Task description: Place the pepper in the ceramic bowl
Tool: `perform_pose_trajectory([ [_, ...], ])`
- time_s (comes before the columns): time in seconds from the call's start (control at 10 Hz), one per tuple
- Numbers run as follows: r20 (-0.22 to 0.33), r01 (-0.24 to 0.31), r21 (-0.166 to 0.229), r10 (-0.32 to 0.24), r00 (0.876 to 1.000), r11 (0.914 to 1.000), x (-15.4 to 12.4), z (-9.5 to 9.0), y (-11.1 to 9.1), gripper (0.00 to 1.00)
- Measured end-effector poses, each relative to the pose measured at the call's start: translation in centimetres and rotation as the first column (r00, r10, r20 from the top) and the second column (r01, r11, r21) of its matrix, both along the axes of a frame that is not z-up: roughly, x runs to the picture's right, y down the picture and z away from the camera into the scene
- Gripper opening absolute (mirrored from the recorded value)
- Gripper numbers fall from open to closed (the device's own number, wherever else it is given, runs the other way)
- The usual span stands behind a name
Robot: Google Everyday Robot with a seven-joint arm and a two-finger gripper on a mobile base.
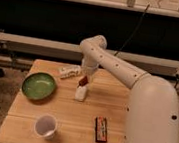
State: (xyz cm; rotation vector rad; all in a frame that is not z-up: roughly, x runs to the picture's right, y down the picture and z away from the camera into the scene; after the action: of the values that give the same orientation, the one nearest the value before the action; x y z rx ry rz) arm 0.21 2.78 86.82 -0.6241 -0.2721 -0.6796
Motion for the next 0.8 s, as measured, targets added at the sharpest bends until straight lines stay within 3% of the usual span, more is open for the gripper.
perform_pose_trajectory([
  [0.4, 0.025, 0.032, 0.033, -0.033, 0.999, 0.9989, -4.3, -1.2, -1.0, 0.00],
  [0.6, 0.028, 0.051, 0.044, -0.052, 0.998, 0.9978, -4.9, -1.9, -1.4, 0.00],
  [0.8, 0.038, 0.065, 0.057, -0.068, 0.997, 0.9962, -6.7, -1.6, -1.5, 0.00],
])
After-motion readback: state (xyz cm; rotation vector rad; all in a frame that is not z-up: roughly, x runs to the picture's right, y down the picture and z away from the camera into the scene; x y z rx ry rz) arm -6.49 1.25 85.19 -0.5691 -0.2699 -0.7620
